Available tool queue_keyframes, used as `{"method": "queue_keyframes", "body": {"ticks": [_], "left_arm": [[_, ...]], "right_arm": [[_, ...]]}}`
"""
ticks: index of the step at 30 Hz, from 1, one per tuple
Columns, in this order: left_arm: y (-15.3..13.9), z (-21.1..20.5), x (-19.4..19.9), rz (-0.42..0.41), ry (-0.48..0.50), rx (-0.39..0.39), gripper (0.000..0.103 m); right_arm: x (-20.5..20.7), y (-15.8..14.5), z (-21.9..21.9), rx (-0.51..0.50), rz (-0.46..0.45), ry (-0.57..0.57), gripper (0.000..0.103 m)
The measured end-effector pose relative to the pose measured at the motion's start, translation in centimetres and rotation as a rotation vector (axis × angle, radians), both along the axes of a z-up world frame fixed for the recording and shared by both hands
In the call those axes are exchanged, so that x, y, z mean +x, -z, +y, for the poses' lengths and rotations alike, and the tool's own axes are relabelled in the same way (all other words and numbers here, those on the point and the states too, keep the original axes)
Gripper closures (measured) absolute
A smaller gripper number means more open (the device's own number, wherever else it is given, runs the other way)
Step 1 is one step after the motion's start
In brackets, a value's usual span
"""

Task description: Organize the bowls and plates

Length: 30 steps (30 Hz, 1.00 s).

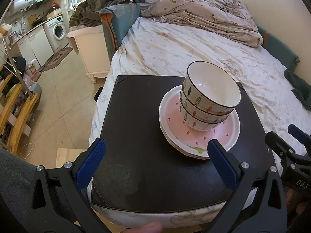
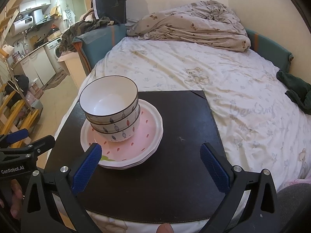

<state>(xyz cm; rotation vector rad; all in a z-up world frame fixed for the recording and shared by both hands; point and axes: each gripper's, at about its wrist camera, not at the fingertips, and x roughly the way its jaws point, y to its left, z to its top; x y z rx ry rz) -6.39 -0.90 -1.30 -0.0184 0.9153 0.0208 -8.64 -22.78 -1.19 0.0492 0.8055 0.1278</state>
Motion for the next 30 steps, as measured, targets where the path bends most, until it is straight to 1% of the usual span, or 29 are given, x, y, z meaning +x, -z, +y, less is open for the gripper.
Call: {"method": "queue_keyframes", "body": {"ticks": [17, 30], "left_arm": [[0.11, 0.32, -0.02, -0.001, -0.012, 0.016, 0.000], [0.07, 0.52, 0.12, 0.002, -0.004, 0.006, 0.000]], "right_arm": [[0.13, 0.16, 0.00, 0.003, 0.005, 0.004, 0.000], [0.27, 0.41, 0.15, 0.014, 0.017, 0.005, 0.000]]}}
